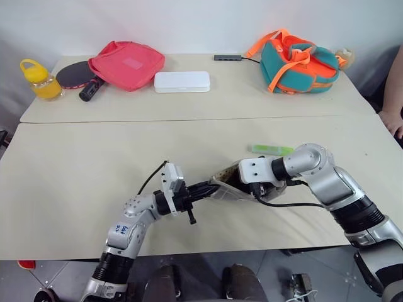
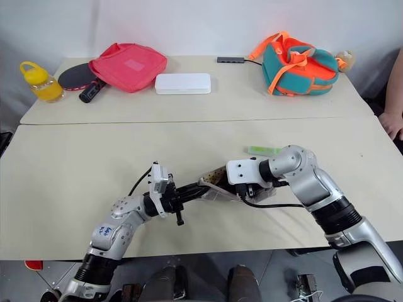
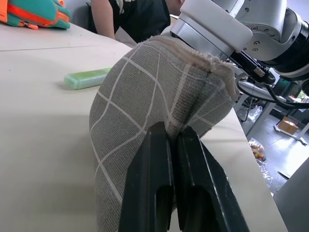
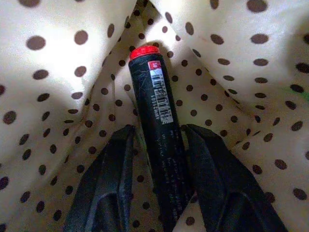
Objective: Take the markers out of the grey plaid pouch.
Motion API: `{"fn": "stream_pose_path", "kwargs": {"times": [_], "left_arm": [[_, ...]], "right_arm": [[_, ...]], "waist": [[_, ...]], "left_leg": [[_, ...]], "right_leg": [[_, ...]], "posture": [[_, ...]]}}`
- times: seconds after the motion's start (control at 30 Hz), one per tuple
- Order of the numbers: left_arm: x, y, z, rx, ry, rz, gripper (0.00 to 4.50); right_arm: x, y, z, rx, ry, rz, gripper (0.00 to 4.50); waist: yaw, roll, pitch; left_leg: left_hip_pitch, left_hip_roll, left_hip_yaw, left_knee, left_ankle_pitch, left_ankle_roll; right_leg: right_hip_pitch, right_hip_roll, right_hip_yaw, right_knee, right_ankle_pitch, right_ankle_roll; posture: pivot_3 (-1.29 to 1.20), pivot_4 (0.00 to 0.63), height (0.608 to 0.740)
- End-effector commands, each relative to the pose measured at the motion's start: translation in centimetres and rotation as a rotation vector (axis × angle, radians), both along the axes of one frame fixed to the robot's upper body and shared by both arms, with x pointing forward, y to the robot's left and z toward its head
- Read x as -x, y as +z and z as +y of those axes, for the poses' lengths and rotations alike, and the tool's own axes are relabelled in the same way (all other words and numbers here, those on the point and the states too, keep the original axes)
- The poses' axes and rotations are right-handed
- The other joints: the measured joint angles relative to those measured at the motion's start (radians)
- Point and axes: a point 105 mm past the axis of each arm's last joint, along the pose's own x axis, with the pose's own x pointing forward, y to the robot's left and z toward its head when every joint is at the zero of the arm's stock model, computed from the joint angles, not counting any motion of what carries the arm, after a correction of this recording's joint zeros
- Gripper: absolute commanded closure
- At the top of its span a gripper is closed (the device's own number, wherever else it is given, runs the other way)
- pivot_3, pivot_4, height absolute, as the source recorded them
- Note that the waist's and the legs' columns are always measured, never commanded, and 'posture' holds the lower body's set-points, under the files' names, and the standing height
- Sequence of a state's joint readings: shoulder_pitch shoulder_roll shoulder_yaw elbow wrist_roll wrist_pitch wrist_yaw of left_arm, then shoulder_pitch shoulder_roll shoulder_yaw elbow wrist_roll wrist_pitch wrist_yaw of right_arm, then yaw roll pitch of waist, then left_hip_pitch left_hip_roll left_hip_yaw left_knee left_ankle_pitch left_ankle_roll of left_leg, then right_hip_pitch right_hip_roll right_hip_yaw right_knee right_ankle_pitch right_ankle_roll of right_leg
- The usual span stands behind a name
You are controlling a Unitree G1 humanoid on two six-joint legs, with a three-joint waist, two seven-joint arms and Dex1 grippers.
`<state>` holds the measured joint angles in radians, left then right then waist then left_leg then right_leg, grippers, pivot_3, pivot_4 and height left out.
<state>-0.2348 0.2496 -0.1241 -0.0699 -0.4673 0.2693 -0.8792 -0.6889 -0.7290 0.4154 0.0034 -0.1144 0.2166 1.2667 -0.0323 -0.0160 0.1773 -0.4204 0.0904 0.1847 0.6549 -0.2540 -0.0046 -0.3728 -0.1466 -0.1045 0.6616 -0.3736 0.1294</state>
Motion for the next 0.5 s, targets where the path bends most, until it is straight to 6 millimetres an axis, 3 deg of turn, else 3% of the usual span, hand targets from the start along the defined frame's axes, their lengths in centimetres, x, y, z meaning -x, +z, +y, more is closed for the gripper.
{"fn": "stream_pose_path", "kwargs": {"times": [0.03,0.1,0.33,0.5], "left_arm": [[0.0,0.6,0.2,0.003,0.011,-0.035,4.50],[0.0,0.7,0.2,0.005,0.013,-0.036,4.50],[-0.1,0.8,0.3,0.004,0.013,-0.037,4.50],[-0.2,0.9,0.3,0.005,0.016,-0.042,4.50]], "right_arm": [[0.4,-2.2,-1.0,0.075,-0.021,0.066,3.65],[0.3,-2.1,-1.2,0.081,-0.026,0.050,3.94],[-0.3,-0.8,-0.9,0.059,-0.022,-0.006,3.94],[0.0,2.4,-0.4,-0.044,-0.015,-0.032,3.94]], "waist": [[-0.001,0.000,0.000],[-0.001,0.000,0.000],[-0.001,0.000,0.000],[0.001,0.000,0.000]], "left_leg": [[0.000,0.000,0.000,0.000,0.000,0.000],[0.000,0.000,0.000,0.000,0.000,0.000],[0.000,0.000,0.000,0.001,0.000,0.000],[0.000,0.000,0.000,0.001,0.000,0.000]], "right_leg": [[0.000,0.000,0.000,0.000,0.000,0.000],[0.000,0.000,0.000,0.000,0.000,0.000],[0.001,0.000,0.000,0.000,0.000,0.000],[0.000,0.000,0.000,0.000,0.000,0.000]], "posture": [[0.00,0.150,0.740],[0.00,0.150,0.740],[0.00,0.150,0.740],[0.00,0.150,0.740]]}}
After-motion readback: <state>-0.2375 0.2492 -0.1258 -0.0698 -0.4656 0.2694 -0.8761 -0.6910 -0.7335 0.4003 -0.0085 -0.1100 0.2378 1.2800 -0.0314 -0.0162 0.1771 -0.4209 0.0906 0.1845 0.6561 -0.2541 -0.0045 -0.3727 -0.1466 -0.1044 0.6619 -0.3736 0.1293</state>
